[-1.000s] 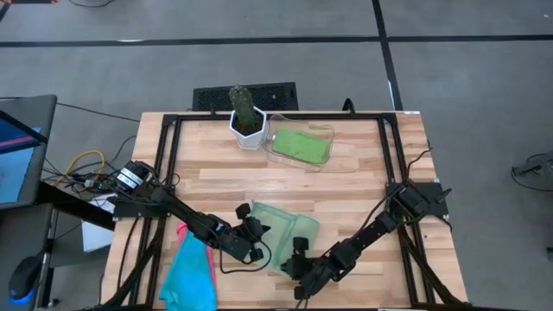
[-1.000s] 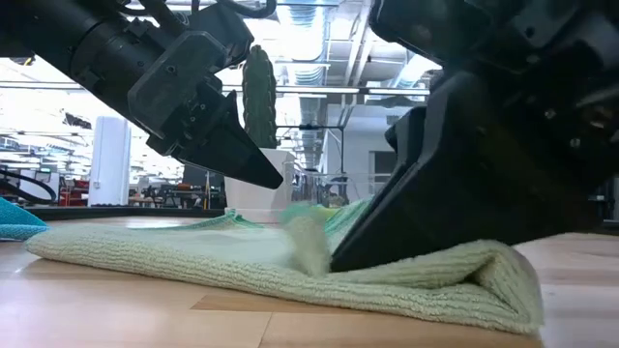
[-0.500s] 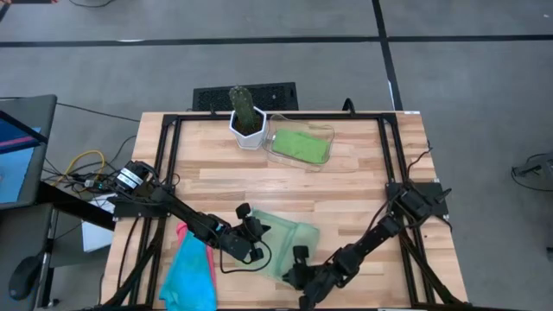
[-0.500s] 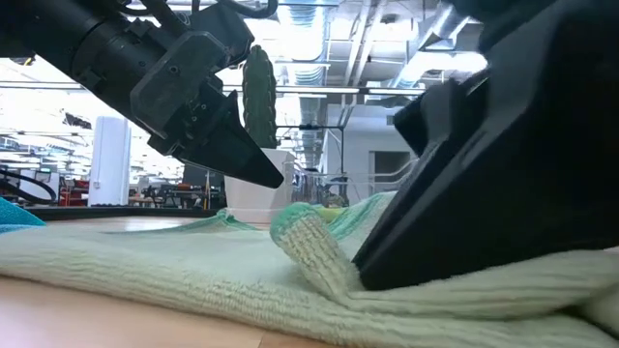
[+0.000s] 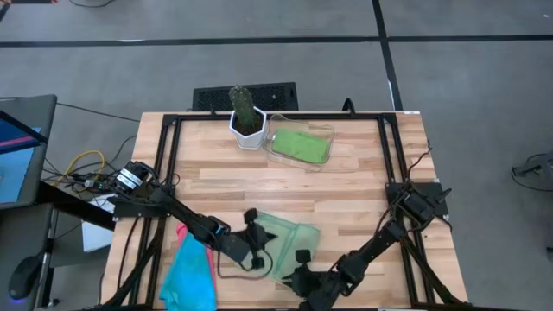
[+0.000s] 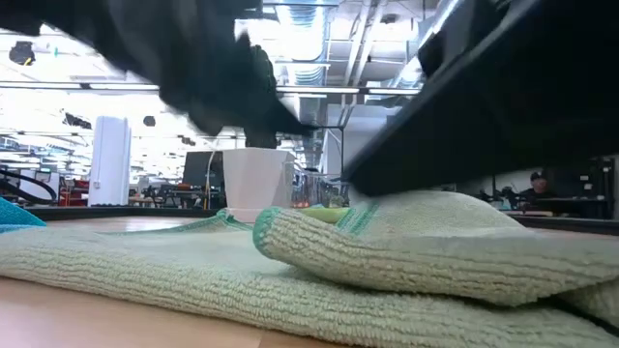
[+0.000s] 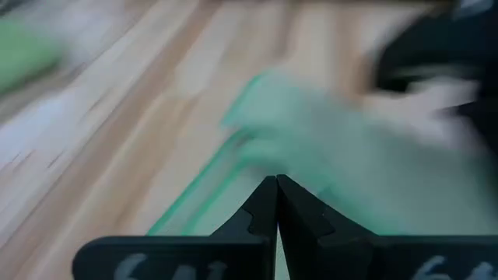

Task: Fold microfiber towels
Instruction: Fold the light green towel

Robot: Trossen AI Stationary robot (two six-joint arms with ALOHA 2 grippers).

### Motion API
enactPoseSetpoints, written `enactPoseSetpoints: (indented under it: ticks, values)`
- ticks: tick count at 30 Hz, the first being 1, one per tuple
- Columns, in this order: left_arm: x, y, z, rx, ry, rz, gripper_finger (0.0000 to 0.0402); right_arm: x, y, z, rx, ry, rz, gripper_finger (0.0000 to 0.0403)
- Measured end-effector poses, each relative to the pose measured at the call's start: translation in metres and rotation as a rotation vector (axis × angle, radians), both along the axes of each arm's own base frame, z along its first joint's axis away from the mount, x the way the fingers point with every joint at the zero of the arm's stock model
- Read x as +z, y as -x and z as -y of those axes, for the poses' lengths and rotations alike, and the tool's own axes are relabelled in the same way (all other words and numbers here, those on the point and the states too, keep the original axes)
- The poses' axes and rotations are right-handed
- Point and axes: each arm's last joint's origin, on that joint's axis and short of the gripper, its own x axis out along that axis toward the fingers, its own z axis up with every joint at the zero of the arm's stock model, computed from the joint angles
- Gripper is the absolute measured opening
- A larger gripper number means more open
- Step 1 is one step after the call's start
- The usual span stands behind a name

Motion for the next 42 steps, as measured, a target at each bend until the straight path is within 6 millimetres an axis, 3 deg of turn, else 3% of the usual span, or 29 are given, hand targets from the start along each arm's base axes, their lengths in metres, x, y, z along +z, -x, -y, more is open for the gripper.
enactPoseSetpoints:
  ticks: [5, 10, 18, 28, 34, 42]
  values:
    - [0.022, -0.005, 0.02, -0.059, -0.011, 0.106, 0.0, 0.005, 0.025, -0.019, -0.114, 0.056, 0.122, 0.0071]
    - [0.02, -0.006, 0.024, -0.069, 0.044, 0.122, 0.0, -0.02, 0.044, -0.022, -0.159, -0.017, 0.091, 0.0071]
    - [-0.017, -0.03, 0.04, -0.163, 0.063, 0.089, 0.0, -0.034, 0.036, -0.021, -0.09, -0.114, -0.015, 0.0071]
    - [-0.007, -0.053, 0.066, -0.236, -0.037, 0.016, 0.0, -0.034, 0.033, -0.02, -0.019, -0.118, -0.065, 0.0071]
    - [-0.031, -0.052, 0.071, -0.246, -0.053, -0.112, 0.0, -0.034, 0.034, -0.02, -0.02, -0.106, -0.065, 0.0071]
    - [-0.04, -0.039, 0.085, -0.262, -0.027, -0.16, 0.0, -0.033, 0.036, -0.02, -0.024, -0.074, -0.051, 0.0071]
